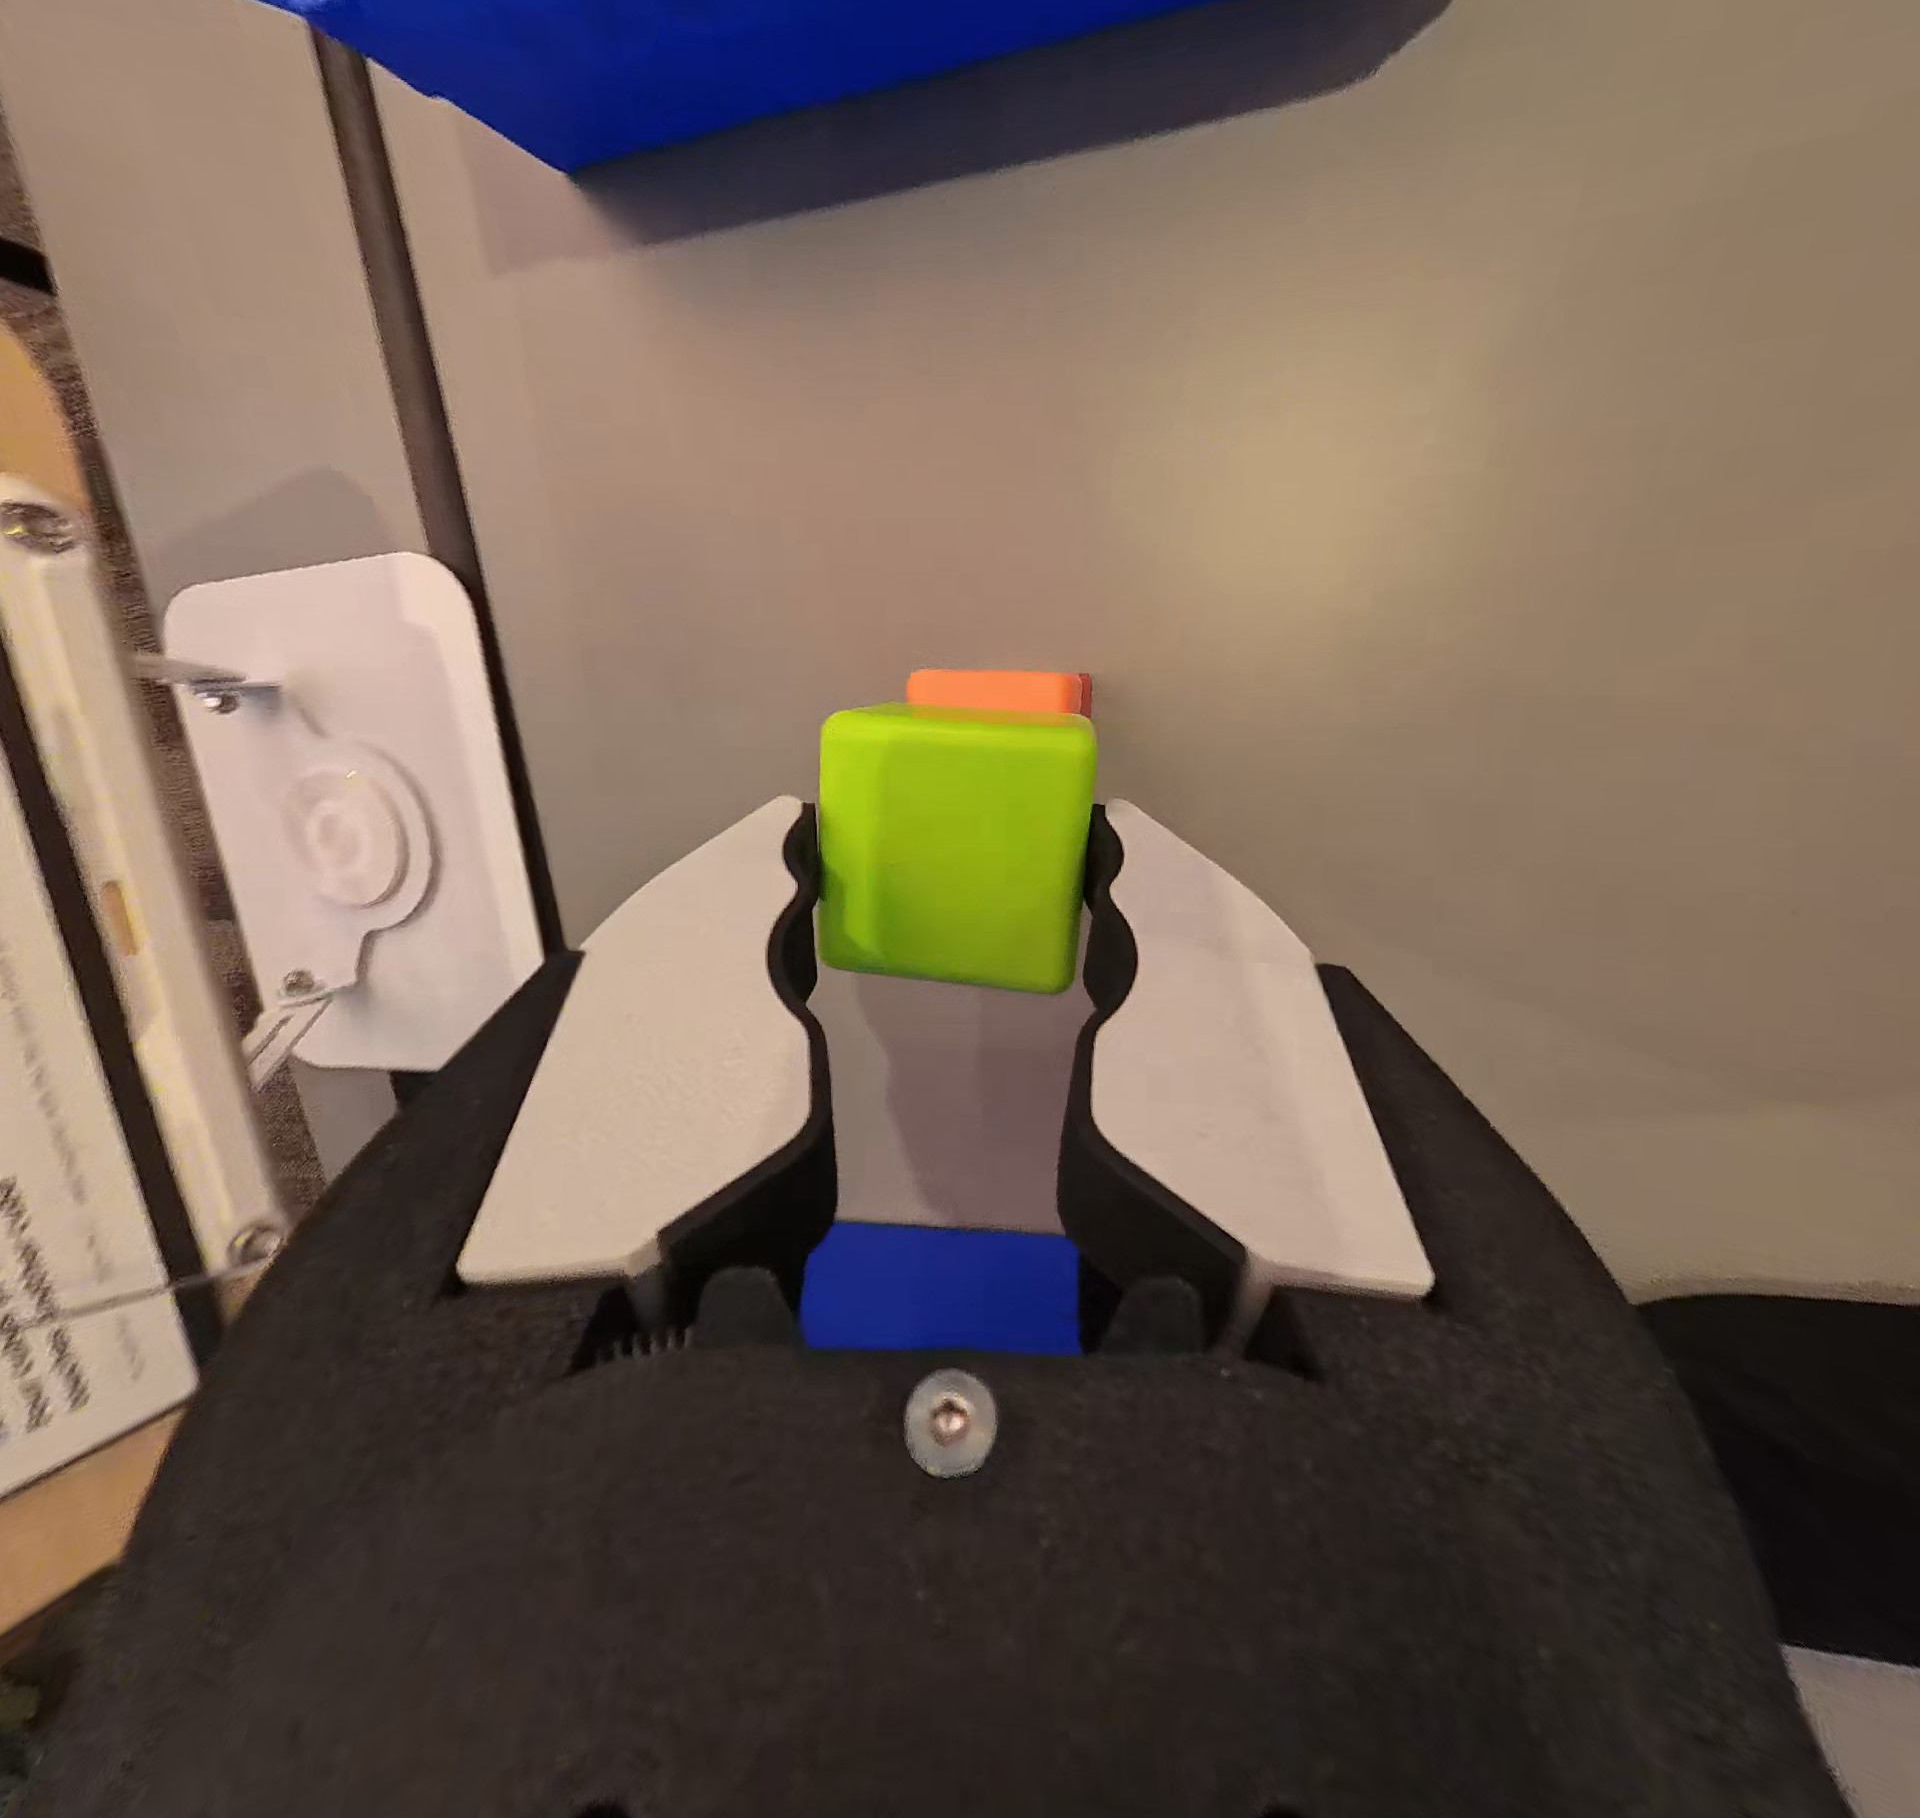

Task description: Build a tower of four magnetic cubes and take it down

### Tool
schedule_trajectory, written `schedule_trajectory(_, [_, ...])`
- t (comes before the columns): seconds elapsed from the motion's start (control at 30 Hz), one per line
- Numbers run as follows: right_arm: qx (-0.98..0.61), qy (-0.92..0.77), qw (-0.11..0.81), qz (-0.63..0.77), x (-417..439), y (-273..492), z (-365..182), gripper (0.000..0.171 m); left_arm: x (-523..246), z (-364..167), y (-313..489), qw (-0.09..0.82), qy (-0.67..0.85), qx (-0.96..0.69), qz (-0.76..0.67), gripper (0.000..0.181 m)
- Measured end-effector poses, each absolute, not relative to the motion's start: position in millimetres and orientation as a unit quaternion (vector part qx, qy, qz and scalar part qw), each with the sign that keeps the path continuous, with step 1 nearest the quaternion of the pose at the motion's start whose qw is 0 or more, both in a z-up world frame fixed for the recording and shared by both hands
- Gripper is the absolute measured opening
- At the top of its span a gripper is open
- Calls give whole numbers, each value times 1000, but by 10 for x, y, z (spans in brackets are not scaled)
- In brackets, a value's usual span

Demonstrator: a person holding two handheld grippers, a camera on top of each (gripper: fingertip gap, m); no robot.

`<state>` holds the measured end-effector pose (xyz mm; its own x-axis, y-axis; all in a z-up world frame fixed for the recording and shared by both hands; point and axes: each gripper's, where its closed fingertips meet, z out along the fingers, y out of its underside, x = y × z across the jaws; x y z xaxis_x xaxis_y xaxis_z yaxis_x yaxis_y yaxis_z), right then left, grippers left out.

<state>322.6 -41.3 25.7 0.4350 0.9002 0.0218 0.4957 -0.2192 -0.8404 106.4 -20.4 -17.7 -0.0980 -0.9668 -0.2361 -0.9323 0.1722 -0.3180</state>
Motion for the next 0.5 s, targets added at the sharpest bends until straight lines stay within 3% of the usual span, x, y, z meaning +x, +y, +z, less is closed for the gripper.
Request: schedule_trajectory(0.5, [-742, -469, 405, 256, 3270, -408, 220, 53, 1132, -587, -117, 163, 746, -643, -64, 49])
